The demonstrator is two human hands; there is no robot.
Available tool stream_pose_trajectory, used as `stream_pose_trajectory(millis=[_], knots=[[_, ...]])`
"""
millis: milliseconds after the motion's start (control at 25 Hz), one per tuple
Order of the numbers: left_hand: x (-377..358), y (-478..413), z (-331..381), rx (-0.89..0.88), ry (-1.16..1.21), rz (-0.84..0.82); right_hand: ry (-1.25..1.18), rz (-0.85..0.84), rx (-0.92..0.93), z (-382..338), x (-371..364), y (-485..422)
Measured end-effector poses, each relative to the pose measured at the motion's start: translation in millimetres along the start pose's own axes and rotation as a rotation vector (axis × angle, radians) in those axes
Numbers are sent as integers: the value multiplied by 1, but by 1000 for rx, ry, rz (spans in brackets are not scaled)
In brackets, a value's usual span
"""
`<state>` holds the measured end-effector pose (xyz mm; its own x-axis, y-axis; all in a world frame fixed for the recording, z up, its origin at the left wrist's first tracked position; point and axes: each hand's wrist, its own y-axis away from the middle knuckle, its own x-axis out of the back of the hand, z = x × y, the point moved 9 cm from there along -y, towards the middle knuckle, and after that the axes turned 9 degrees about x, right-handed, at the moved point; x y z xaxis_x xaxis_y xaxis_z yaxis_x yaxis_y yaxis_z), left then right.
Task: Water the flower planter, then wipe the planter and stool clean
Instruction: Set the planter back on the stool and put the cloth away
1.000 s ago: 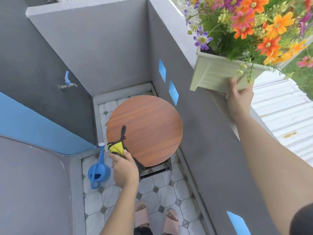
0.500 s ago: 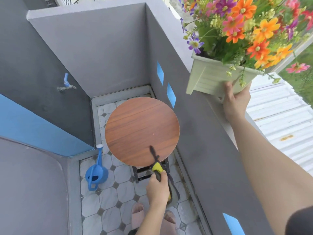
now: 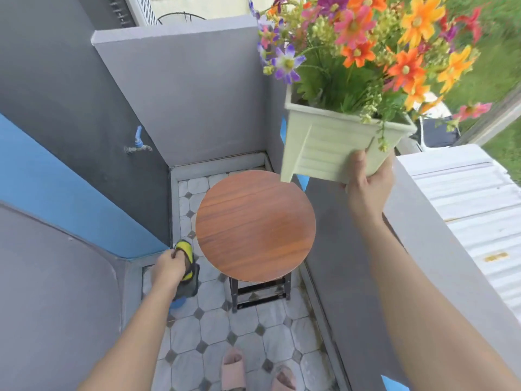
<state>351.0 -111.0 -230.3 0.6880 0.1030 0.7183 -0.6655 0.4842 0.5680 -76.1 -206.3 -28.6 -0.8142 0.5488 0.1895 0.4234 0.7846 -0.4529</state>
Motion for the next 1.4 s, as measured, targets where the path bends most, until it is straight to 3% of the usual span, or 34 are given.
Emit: stream_pose_trajectory(millis=[120,320,440,560,880,1120,1400], knots=[[6,-16,37,-130,197,-81,-84,-37,-36,-4,-34,40],[-11,-48,57,-137,506,-212,-90,-146,-89,33,-79,91],[-27,-53,71,-257,359,-246,-34,-192,-94,51,-96,109],[-30,-55,82,-410,296,-145,-31,-200,-58,61,-107,120],[-23,-57,82,-409,354,-113,-26,-213,-39,67,-116,135],[-22,-47,83,-412,369,-133,251,-269,-92,69,-103,139],[-17,-38,84,-434,353,-105,246,-374,-69,75,-101,158]])
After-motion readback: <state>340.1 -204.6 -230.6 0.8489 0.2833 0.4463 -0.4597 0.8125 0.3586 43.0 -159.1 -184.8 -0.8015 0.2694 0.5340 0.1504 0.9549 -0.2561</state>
